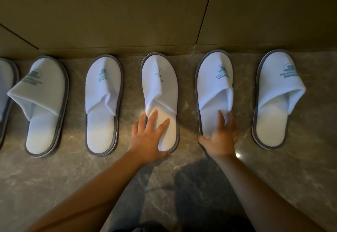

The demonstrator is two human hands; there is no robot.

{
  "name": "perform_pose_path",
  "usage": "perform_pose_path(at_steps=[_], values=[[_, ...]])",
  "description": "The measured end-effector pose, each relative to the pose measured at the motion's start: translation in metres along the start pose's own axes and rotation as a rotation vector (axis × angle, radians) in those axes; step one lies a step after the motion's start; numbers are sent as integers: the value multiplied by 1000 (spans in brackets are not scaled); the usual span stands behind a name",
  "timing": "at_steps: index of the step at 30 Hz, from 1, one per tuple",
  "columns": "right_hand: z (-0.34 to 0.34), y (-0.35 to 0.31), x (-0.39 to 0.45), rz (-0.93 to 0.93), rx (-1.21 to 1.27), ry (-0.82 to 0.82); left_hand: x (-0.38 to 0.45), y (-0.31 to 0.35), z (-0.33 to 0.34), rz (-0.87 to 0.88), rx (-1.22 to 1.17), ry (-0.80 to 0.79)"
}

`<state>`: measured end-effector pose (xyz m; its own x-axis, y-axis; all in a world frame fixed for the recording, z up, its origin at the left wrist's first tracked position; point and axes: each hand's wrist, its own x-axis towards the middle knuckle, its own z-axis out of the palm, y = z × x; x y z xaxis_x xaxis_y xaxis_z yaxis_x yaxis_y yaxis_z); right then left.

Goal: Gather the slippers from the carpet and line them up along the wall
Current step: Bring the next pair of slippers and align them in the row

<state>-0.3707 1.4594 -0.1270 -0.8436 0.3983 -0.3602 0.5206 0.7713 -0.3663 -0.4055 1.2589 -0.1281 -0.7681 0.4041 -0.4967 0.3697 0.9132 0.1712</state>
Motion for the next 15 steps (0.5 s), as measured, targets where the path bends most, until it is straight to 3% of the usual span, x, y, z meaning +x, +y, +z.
perform_pose_path(at_steps=[5, 9, 15], values=[[-24, 6, 1, -56, -32, 56, 0, 15, -10, -20, -62, 96], [-53, 35, 4, 53, 29, 227, 8, 59, -20, 120, -126, 200], [-68, 87, 15, 287, 30, 209, 43, 109, -8, 245, -45, 46]])
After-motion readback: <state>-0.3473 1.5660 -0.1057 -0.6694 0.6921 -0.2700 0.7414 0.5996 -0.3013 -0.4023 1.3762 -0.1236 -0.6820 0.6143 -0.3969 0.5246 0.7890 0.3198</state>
